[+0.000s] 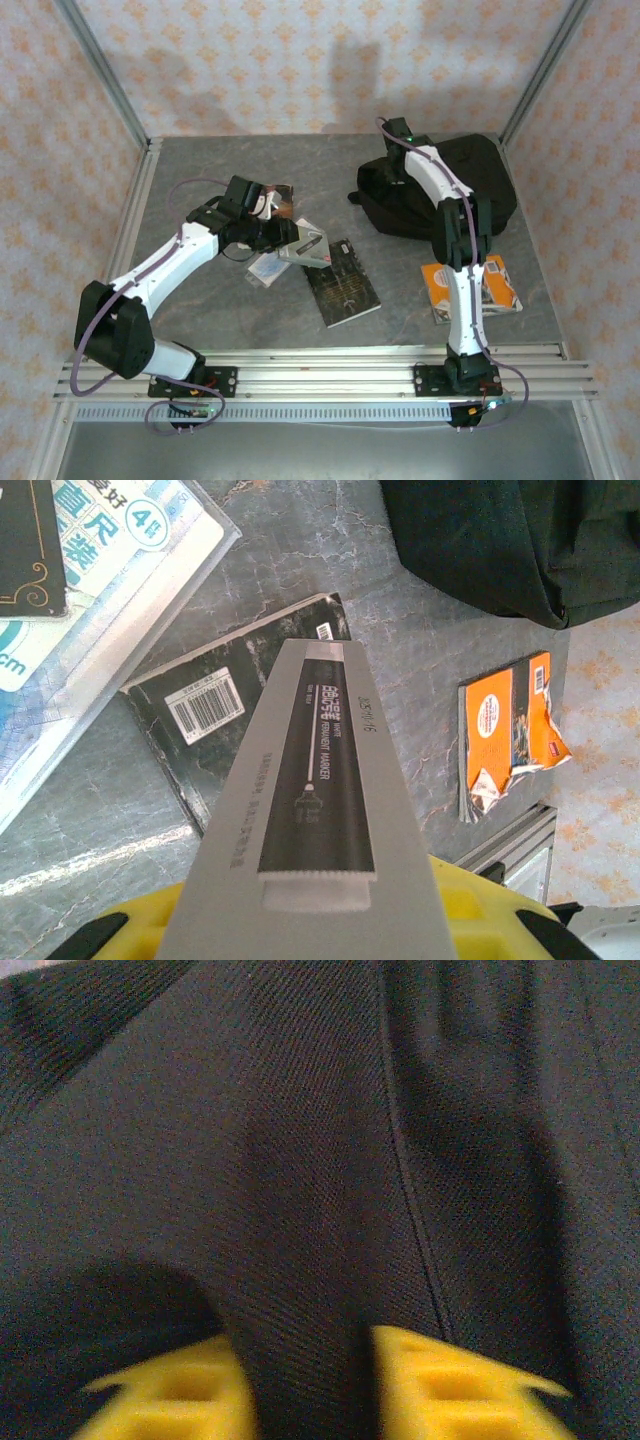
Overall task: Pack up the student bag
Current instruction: Open the student bag at the top-right of the table.
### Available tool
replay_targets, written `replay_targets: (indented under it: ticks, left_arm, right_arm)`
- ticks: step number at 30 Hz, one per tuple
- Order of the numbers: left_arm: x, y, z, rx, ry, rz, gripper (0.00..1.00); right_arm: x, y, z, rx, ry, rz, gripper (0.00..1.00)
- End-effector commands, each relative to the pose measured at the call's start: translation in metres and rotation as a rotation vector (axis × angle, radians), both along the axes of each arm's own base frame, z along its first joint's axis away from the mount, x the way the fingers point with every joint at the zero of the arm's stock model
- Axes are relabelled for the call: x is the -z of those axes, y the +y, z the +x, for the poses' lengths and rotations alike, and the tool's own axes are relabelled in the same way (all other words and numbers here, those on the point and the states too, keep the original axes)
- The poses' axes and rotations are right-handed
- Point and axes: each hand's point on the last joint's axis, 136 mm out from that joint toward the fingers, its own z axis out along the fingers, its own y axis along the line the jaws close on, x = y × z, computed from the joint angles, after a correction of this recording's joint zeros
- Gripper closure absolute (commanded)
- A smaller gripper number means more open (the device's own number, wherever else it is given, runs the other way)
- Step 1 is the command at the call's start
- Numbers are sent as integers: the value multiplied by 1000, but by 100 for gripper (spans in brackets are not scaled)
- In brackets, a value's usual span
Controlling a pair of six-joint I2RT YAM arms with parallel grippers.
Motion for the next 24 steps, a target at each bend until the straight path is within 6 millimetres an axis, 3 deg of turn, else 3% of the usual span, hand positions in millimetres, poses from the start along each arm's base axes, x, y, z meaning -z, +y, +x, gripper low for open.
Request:
replay_targets:
  ticks: [1,7,13,19,24]
  left_arm:
    - [-6,2,7,7,-23,-6,74]
    - [-15,2,13,-9,-34,-22,74]
    - [-55,-6,38,-74,-103,-94,74]
    - [-91,-33,88,-116,-186,-197,76]
    - [-87,-74,121,-51,-210,-161,76]
  right_arm:
    - [-15,-13,1,33,-50,-16,92]
    - [-73,7,-5,-60,-152,139,99]
    - [-116,11,-14,-94,-174,460,100]
    - [-128,24,-26,-145,-125,724,100]
    - [-134,31,-31,-163,-113,807,100]
